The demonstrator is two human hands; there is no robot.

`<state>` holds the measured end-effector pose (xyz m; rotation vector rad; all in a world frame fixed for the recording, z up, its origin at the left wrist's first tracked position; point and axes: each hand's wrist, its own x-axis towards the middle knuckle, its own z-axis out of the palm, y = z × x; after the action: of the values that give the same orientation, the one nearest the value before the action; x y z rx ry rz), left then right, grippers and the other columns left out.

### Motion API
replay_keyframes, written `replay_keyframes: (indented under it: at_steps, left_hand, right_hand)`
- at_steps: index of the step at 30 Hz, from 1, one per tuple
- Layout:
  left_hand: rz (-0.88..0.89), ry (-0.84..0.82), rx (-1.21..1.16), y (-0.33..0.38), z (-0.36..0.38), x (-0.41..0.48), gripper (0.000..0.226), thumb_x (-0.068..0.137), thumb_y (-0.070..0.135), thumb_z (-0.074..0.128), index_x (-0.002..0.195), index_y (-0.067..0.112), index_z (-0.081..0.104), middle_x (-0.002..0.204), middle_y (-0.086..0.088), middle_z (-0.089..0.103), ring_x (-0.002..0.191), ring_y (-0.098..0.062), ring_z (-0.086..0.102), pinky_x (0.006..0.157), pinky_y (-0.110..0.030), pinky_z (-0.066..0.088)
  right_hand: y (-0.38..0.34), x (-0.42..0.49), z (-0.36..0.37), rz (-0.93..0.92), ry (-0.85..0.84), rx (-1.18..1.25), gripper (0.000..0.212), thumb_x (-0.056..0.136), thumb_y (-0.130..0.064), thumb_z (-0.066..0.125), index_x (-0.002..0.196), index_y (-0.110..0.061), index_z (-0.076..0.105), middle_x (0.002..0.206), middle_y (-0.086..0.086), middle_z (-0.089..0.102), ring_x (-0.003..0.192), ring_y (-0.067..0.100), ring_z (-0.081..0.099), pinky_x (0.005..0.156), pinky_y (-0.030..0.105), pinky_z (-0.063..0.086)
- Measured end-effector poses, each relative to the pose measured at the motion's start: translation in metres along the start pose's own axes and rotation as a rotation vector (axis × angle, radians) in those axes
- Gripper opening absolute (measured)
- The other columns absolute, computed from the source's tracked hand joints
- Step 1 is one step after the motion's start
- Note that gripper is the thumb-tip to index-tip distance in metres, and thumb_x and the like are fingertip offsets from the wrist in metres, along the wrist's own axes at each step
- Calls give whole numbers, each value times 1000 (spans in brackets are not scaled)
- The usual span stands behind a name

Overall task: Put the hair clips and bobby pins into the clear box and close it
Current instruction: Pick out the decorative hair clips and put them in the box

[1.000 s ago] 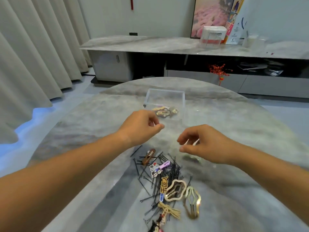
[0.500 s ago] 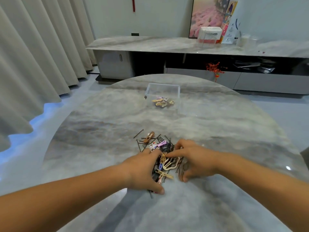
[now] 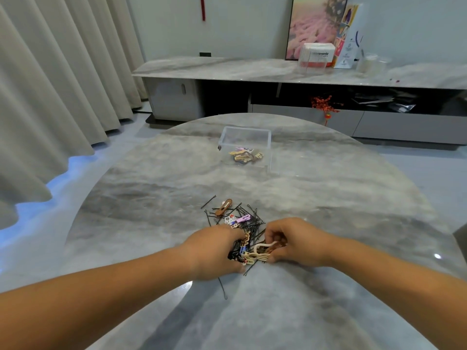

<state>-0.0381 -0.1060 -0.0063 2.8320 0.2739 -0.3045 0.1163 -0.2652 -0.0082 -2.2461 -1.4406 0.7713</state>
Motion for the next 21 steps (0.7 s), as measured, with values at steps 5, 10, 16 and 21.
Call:
replay_keyframes:
  at_steps: [5,10,16,21]
  left_hand:
    - [125,104,120,-3,-2,-4,29,95,48,49,108,23,58,108,2,57,100,-21,56,73,-34,47]
    - [90,160,-86,-9,-2,-2,37,90,55,54,87,19,61,82,3,61,75,-16,55,64,-34,48]
    - [-128,134,-519,-34,-14,1,35,84,47,70,72,14,66,56,8,53,49,-5,42,51,-22,34]
    - [-249,234,-651,-61,-23,16,34,82,46,74,76,13,72,52,9,53,45,-3,41,46,-18,32]
  right_hand:
    - [0,0,-4,55,-17,264,13,75,-16,82,84,-15,73,71,-6,66,58,4,54,58,20,45]
    - [-1,1,-10,58,60,390,10,78,-14,80,81,-9,72,64,-3,64,56,10,54,56,26,46]
    - [-20,14,-24,70,164,390,13,75,-23,83,76,-13,75,61,-6,67,54,4,56,56,21,46]
    - [-48,8,1,164,-138,218,23,70,-29,85,69,-12,70,59,-4,66,51,5,56,53,22,47]
